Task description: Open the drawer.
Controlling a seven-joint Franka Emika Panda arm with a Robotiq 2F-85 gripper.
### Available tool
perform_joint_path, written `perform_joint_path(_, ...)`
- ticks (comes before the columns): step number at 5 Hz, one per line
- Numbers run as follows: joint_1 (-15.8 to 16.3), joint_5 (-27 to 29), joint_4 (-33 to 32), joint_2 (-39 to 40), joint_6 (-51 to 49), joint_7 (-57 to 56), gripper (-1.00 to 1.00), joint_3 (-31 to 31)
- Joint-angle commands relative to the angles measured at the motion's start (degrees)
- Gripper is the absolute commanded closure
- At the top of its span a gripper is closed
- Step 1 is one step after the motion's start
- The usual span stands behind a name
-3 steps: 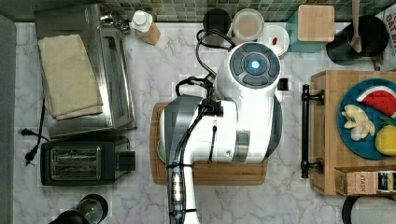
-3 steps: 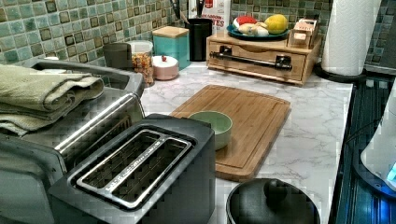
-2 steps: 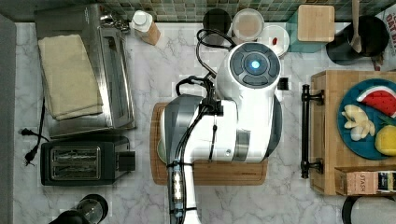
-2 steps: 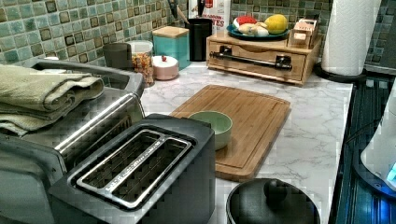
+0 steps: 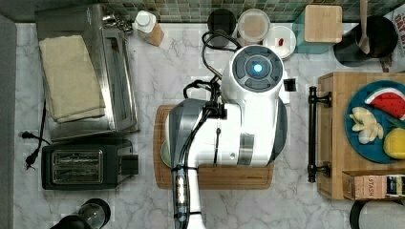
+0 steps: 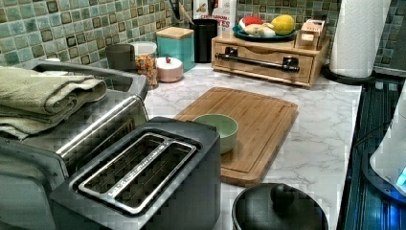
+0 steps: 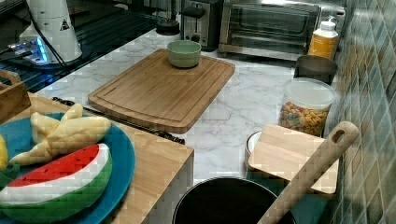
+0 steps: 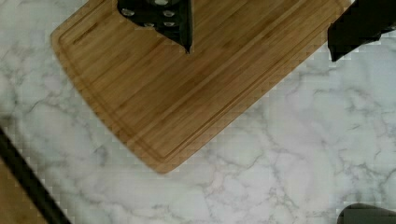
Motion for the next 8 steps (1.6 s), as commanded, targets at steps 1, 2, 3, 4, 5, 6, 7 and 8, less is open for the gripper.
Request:
perform_joint_path(1,-4.1,-4.5,-12.2,-6.6,8.8,-26.6,-1.0,-4.5)
perform_joint_path(2,-6.2,-3.9,-14.5,-6.2,13.8,-39.0,-1.0,-7.5)
perform_joint_path(3,-8.0,-6.1,-15.3,-5.3,16.3,-45.0,-1.0,-8.8)
perform_joint_path(4,-8.9,-6.5,-18.7,-5.5,23.0,-49.6,-1.0,-10.3)
perform_joint_path(5,-9.7,-7.9,-19.7,-4.5,26.1,-52.0,-1.0,-11.2)
perform_joint_path(6,-10.8,-8.7,-20.1,-1.5,30.9,-57.0,-1.0,-12.0)
perform_joint_path(7,-12.0,-7.3,-19.9,0.9,33.2,-62.5,-1.0,-12.8)
perform_joint_path(8,-14.0,-5.5,-20.7,2.3,36.0,-66.8,-1.0,-11.8)
